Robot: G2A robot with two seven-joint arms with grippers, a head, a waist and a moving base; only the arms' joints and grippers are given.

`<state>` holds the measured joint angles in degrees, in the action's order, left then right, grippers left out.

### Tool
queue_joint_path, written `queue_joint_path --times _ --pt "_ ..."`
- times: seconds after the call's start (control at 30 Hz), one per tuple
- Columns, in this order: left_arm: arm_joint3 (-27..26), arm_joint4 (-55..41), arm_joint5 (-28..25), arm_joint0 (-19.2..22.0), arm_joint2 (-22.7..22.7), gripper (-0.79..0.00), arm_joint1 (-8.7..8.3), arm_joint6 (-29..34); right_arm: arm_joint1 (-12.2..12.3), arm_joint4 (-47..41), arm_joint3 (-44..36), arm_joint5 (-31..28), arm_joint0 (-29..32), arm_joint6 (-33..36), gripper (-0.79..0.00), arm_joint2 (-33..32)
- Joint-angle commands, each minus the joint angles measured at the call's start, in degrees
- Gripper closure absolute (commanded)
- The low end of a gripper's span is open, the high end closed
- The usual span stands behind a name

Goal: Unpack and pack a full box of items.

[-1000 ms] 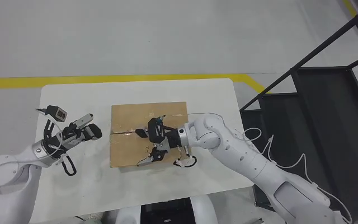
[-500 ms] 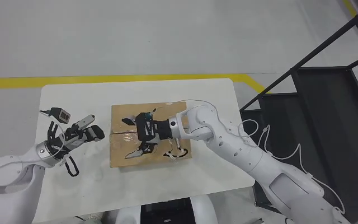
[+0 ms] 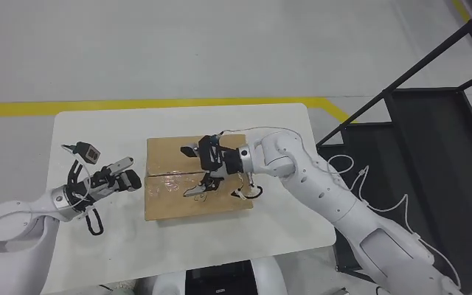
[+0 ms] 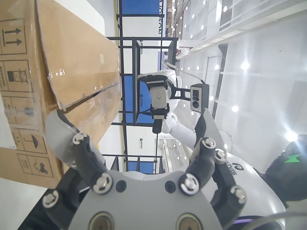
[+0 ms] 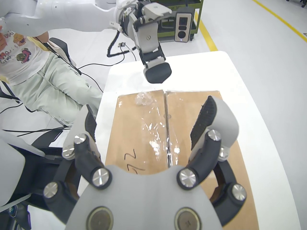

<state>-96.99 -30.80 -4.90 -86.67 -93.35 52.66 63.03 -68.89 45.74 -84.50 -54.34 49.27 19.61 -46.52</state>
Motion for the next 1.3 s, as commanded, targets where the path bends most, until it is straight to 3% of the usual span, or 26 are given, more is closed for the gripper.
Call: queue_joint_path --times 0.0,0.23,0.37,0.6,0.9,1.27 --pt "-0.4 -1.2 1.2 -0.8 -0.8 -0.785 -0.11 1.1 1.0 -2.6 -0.7 -0.2 1.4 2.8 -0.785 -2.3" --pt "-2.9 -6.5 0.9 -3.8 -3.5 -0.785 -0.25 4.8 4.2 -8.0 -4.1 -1.2 6.7 8.3 -0.785 -11.1" --pt "-5.2 -4.0 -3.3 -5.3 -4.6 -0.785 -0.41 6.9 5.9 -9.2 -5.9 -1.2 10.5 8.7 -0.785 -17.0" --pt "-8.6 0.5 -8.6 -8.7 -5.1 -0.785 -0.29 4.2 7.8 -9.4 -7.9 0.1 16.5 7.7 -0.785 -24.7" --pt "-13.4 11.3 -12.3 -13.5 -9.4 -0.785 -0.46 -1.7 8.6 -5.6 -9.7 3.0 20.1 7.5 -0.785 -27.7" --pt "-13.5 11.6 -12.3 -13.6 -9.5 -0.785 -0.44 -2.2 8.6 -5.6 -9.7 3.0 20.1 7.5 -0.785 -27.7"
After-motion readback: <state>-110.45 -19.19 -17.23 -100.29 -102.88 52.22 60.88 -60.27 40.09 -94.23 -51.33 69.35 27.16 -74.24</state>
